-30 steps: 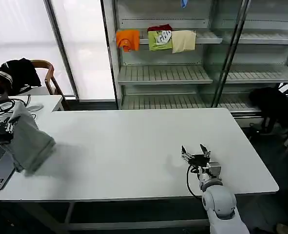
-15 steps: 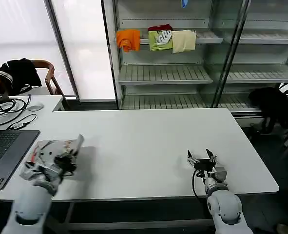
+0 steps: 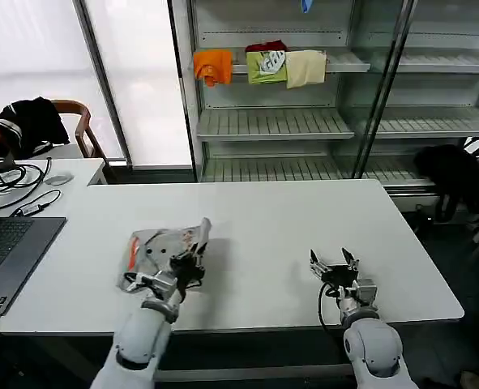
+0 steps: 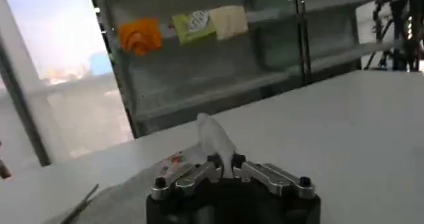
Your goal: Fold and organize the clothes.
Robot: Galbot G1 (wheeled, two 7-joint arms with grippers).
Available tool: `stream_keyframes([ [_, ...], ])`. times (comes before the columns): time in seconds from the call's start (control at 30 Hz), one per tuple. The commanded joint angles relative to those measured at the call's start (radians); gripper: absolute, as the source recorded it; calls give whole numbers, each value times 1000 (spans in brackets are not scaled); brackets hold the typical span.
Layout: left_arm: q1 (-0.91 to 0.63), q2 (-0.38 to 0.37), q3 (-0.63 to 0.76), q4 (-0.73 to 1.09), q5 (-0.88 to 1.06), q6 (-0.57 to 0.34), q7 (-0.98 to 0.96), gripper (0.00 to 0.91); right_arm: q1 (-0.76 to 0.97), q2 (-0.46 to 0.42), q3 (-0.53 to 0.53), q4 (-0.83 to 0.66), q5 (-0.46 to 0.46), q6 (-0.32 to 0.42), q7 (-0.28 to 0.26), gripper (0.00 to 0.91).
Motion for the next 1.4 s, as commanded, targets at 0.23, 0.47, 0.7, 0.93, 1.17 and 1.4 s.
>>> stream_keyframes([
  [0.23,-91,-167,128,29,-283,-46,-194,907,24,71,-71,24,3,-23,-17,907],
  [0.47,-84,-127,42,-42,-283,-60,-201,907,109,195,-200,-8,162,-125,-27,907],
  [0.7,-44,-34,-131,-72,-287,-50,-169,907,170,242,-286,-119,373,-175,11,907],
  [0.93,-1,18,-217,-75,-316,-47,-170,907,169,242,-338,-175,391,-176,57,725],
  [1.17,-3,3,-226,-62,-342,-31,-176,907,153,226,-349,-133,433,-176,63,0],
  [1.4,6,-1,-222,-60,-339,-27,-176,907,126,226,-295,-71,451,-174,106,0],
])
